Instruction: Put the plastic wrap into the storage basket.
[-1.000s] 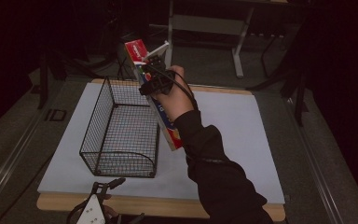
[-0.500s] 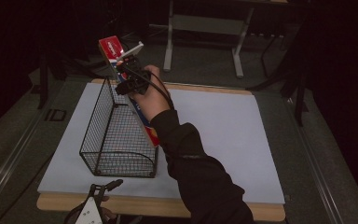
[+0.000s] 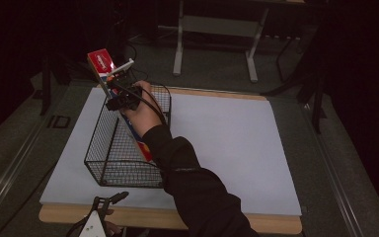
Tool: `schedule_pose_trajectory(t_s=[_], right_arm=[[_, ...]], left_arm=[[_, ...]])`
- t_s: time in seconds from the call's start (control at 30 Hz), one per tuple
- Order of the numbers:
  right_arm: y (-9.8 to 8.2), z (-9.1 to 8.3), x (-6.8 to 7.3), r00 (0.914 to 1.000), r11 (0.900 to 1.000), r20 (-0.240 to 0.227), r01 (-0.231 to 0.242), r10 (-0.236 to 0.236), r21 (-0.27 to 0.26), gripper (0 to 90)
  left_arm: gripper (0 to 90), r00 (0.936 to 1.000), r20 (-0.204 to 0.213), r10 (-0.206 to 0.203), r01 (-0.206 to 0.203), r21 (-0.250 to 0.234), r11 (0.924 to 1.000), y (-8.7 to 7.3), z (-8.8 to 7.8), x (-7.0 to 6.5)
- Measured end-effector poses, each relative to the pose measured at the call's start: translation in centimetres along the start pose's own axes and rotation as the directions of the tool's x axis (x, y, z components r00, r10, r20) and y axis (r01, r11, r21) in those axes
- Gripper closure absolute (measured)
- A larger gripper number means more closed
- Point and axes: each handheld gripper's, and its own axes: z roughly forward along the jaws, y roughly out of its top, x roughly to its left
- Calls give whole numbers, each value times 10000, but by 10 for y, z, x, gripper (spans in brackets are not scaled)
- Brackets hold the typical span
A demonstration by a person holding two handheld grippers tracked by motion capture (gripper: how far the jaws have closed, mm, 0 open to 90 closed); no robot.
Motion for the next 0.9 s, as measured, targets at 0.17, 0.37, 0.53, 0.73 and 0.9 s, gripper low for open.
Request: schedule_pose_trajectory(t_s=[0.17,0.37,0.53,0.73,0.9], right_arm=[[-11,14,3,9999,10000,147,27,-28,93,394],[-23,30,-2,9998,9993,48,-188,186,334,394],[-34,41,-4,9992,9978,-91,-397,402,529,393],[-42,49,-5,9994,9969,-31,-331,334,719,393],[-47,54,-6,9995,9956,85,-326,320,875,392]], left_arm=[[2,10000,40,-22,22,-12,10000,0,0,0],[2,10000,62,-15,15,29,10000,0,1,0],[2,10000,77,2,-3,74,10000,0,2,-1],[2,10000,92,14,-14,78,10000,0,2,-1],[2,10000,94,19,-19,88,10000,0,2,-1]])
